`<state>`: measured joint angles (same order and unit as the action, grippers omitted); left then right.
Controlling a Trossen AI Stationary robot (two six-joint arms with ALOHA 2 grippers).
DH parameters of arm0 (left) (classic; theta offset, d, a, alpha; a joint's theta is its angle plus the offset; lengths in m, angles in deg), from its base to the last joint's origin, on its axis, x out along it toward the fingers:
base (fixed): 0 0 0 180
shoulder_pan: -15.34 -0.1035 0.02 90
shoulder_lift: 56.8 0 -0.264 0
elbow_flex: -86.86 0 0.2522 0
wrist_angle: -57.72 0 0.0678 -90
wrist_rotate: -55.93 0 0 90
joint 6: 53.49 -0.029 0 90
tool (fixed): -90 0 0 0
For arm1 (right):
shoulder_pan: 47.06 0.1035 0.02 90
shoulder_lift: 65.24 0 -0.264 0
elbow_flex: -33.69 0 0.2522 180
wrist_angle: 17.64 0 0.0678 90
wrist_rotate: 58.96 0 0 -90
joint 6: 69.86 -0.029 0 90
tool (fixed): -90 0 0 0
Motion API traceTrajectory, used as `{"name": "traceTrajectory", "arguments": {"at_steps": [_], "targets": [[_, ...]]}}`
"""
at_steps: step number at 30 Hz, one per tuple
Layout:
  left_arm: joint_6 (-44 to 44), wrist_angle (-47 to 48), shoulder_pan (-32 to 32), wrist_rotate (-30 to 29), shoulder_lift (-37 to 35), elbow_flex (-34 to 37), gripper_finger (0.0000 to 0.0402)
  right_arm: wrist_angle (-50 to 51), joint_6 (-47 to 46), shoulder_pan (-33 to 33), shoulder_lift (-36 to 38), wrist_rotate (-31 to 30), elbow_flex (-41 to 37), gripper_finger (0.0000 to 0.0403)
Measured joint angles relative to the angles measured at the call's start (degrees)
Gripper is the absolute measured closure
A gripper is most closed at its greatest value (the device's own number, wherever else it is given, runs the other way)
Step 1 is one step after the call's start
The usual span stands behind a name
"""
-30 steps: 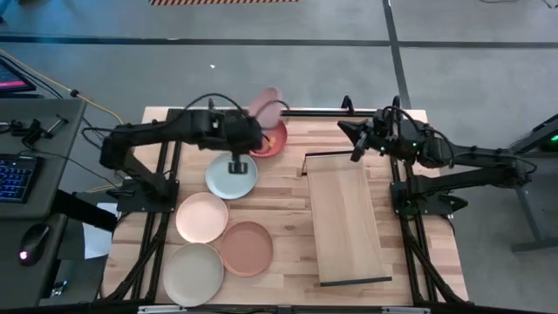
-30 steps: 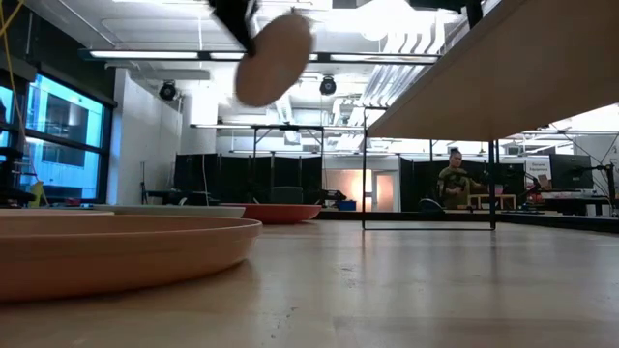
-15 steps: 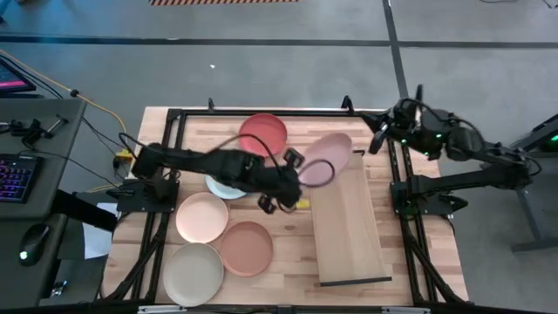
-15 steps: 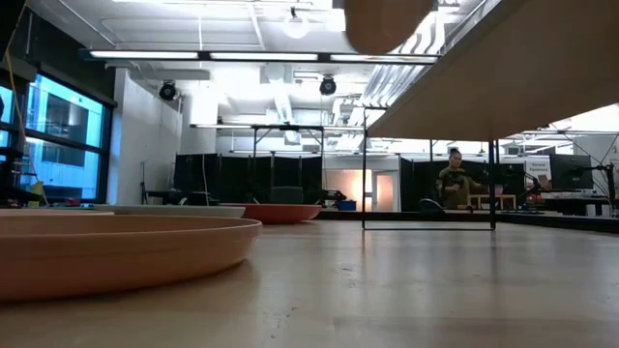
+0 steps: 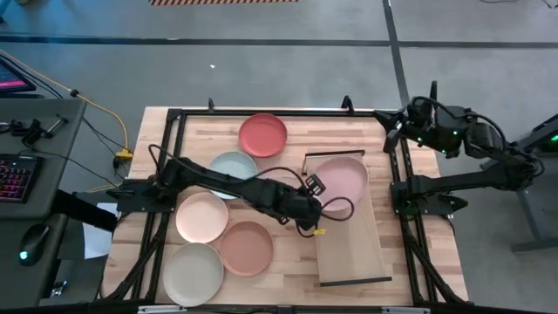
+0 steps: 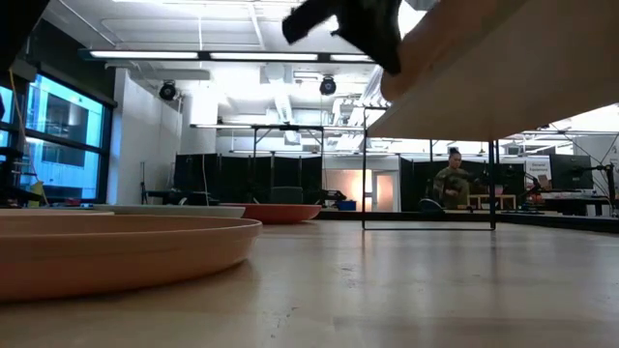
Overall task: Place and stack plates onto a shelf
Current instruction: Put the pink plate on the shelf
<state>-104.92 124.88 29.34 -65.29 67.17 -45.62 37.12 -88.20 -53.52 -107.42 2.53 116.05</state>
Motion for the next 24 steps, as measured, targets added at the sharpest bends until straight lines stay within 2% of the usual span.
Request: {"name": "traceTrajectory", "arguments": {"at_steps": [6, 14, 24], "targets": [[-3.2, -0.8, -0.7, 0.2, 1.2, 0.0, 0.0401, 1.2, -3.0, 0.0, -0.6, 0.7, 0.0, 0.0402], [-1.3, -1.2, -3.3, 1.4, 1.2, 0.0, 0.0386, 1.2, -6.7, 0.0, -2.1, 1.1, 0.0, 0.0402], [1.4, -1.2, -3.9, 1.5, 1.2, 0.0, 0.0365, 1.2, -6.7, 0.0, -4.8, 1.9, -0.1, 0.0402]]}}
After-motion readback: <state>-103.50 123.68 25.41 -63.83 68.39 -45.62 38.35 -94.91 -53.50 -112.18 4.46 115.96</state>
